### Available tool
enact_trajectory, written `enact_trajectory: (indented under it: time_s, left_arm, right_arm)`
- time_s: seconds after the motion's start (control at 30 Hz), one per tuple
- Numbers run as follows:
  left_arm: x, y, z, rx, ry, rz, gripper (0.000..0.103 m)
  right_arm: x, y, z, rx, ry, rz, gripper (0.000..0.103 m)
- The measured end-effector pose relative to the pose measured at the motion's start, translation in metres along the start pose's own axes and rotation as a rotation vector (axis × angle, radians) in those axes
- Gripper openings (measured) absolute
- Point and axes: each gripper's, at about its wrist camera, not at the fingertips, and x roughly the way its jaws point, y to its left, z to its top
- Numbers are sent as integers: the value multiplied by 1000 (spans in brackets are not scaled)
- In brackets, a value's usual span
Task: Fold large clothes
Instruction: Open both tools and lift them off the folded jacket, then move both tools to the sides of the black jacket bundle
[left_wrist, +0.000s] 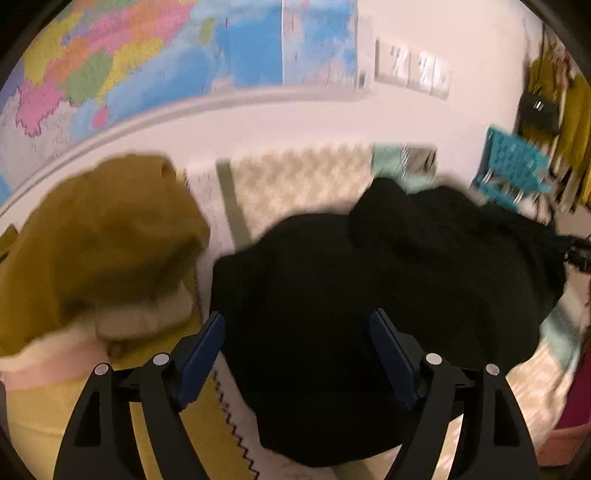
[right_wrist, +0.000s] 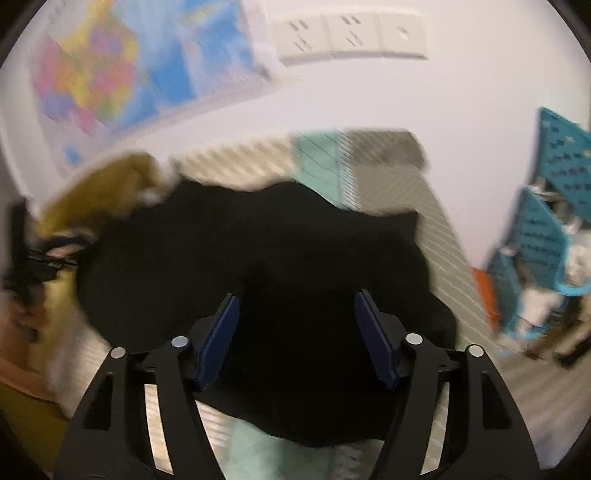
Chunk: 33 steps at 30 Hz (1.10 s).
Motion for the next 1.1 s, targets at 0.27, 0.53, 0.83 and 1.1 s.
enact_trajectory:
  time_s: [0.27, 0.53, 0.83, 1.1]
  left_arm:
    - [5, 20, -7, -85, 28, 44, 78]
    - [-24, 12, -31, -99, 16, -1, 79]
    - [-19, -5, -40, -83, 38, 9, 79]
    - [-30, -5, -50, -95, 48, -13, 84]
  right_arm:
    - [-12, -49, -8, 260, -49, 86, 46]
    - [-44, -12, -25, 202, -71, 197, 63]
    - [-17, -15, -47, 297, -11, 223, 63]
    - [-42, -12, -64, 354, 11, 322, 79]
